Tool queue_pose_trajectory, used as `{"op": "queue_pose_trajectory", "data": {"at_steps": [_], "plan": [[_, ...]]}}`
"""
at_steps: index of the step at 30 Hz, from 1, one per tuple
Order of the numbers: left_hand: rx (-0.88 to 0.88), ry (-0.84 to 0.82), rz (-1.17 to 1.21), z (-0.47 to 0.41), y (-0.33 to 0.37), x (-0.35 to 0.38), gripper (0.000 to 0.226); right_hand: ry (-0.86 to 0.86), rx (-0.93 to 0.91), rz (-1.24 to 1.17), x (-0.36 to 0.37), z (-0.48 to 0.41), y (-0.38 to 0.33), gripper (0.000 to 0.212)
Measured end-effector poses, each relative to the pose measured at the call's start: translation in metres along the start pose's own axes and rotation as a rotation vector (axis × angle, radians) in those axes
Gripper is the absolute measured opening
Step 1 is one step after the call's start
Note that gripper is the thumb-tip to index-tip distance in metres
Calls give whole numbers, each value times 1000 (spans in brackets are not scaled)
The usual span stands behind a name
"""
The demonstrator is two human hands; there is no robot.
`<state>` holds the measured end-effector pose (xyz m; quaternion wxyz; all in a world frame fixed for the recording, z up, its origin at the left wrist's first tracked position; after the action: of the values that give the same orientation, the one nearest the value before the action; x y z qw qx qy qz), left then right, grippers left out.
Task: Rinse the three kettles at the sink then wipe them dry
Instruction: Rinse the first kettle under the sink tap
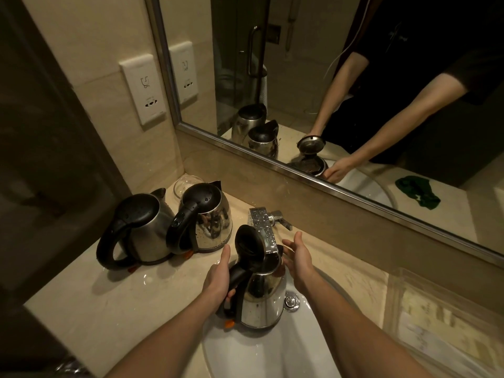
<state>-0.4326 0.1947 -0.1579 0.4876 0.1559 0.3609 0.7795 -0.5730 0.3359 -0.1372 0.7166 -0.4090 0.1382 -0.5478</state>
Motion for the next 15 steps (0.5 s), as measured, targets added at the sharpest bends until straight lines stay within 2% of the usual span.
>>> {"op": "queue_pose_trajectory", "data": {"at_steps": [15], "plan": [[-7,13,21,2,0,0,77,0,5,-18,-1,1,2,63]]}}
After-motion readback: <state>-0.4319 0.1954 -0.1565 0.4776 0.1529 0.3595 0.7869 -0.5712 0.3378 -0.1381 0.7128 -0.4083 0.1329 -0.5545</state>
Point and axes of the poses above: each hand's wrist, its own z-axis away from the middle knuckle, its own x-axis out of the palm, y = z × x, the point moved 3 cm from there along -z, towards the middle knuckle, and after that the axes turned 8 degrees about -y, right-handed, at the moved point
